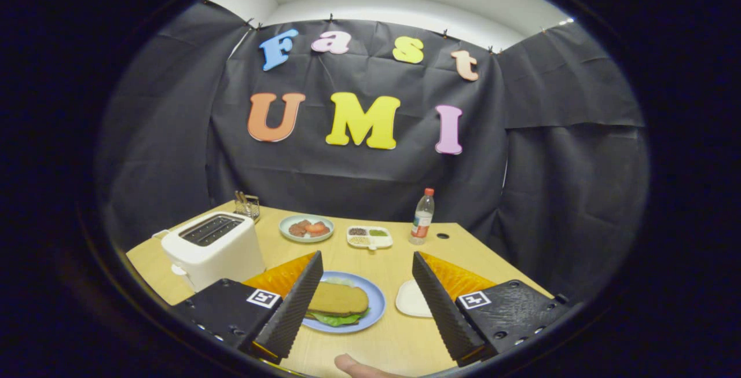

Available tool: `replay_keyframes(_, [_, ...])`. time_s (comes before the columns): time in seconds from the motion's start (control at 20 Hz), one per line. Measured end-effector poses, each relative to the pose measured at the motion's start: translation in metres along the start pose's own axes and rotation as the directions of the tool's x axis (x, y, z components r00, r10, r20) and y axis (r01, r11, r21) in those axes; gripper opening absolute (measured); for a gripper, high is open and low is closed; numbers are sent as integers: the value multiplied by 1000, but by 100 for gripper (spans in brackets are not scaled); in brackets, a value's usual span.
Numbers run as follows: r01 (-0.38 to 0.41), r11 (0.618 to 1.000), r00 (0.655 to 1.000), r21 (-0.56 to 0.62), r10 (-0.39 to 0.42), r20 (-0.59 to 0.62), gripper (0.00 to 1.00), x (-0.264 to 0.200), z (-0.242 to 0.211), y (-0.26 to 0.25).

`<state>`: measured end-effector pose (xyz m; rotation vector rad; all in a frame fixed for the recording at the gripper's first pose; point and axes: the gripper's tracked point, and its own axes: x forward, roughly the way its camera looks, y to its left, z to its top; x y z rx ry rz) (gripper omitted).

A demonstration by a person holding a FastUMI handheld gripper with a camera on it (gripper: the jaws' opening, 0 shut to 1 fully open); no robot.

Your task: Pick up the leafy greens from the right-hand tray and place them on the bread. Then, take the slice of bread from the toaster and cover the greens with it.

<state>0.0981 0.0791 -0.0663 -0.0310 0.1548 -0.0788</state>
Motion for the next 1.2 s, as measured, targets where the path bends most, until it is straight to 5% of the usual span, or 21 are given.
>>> replay_keyframes(0.55, [-60, 998, 986, 5, 58, 157, 95, -125, 44, -24])
replay_keyframes(1.2, [-94, 996, 985, 8, 92, 143, 95, -125, 24, -26])
